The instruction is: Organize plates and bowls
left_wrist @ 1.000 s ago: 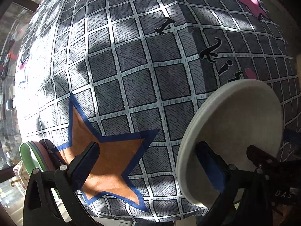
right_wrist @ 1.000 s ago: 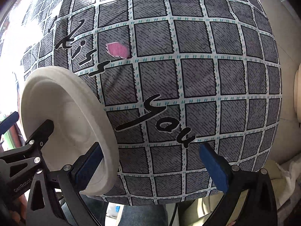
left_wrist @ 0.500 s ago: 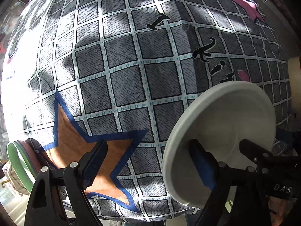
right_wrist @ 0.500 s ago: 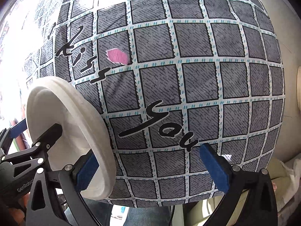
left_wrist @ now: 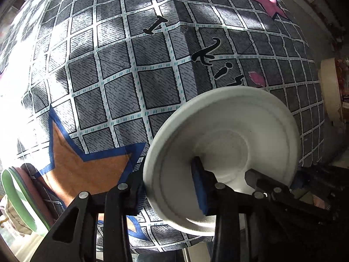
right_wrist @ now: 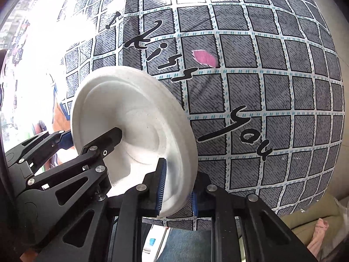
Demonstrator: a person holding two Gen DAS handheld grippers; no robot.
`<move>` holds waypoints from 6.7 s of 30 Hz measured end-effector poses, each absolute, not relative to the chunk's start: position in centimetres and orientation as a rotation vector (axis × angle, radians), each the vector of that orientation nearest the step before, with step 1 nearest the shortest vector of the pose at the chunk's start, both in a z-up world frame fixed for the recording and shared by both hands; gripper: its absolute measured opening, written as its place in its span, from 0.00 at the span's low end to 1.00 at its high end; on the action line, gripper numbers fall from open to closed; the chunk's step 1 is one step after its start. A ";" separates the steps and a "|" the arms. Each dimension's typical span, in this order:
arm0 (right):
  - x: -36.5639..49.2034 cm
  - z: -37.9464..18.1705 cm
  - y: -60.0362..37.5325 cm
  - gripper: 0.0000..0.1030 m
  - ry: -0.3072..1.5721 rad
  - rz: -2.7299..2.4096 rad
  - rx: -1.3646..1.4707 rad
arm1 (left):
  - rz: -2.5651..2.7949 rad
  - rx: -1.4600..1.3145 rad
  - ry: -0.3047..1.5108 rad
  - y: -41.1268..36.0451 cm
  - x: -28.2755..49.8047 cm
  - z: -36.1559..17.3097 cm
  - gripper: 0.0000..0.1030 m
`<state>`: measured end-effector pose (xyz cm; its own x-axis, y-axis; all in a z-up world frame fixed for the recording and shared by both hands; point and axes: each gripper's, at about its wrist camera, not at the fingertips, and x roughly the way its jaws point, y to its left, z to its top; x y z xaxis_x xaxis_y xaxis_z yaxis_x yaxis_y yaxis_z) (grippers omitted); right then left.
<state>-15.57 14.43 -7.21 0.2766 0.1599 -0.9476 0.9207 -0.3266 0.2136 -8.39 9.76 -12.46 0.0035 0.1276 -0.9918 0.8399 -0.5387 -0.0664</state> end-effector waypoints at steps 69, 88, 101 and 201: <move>-0.8 -6.4 7.8 0.23 1.072 -0.910 1.485 | -1.402 1.356 1.154 5.4 11.4 -7.1 0.40; 11.4 -5.2 4.4 0.23 1.136 -0.735 1.333 | -1.201 1.200 1.196 4.0 24.9 -6.8 0.40; 14.8 -6.8 4.2 0.23 1.202 -0.753 1.303 | -1.177 1.188 1.210 3.8 26.7 -9.0 0.47; 14.3 -1.3 5.7 0.98 1.227 -0.917 1.072 | -1.313 1.326 0.979 5.5 24.5 -5.7 1.00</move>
<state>14.34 5.72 -1.27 0.1309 0.0182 -0.9912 0.9559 0.2628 0.1310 24.48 5.54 -5.66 0.0869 -0.0935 -0.9918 0.9773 -0.1852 0.1031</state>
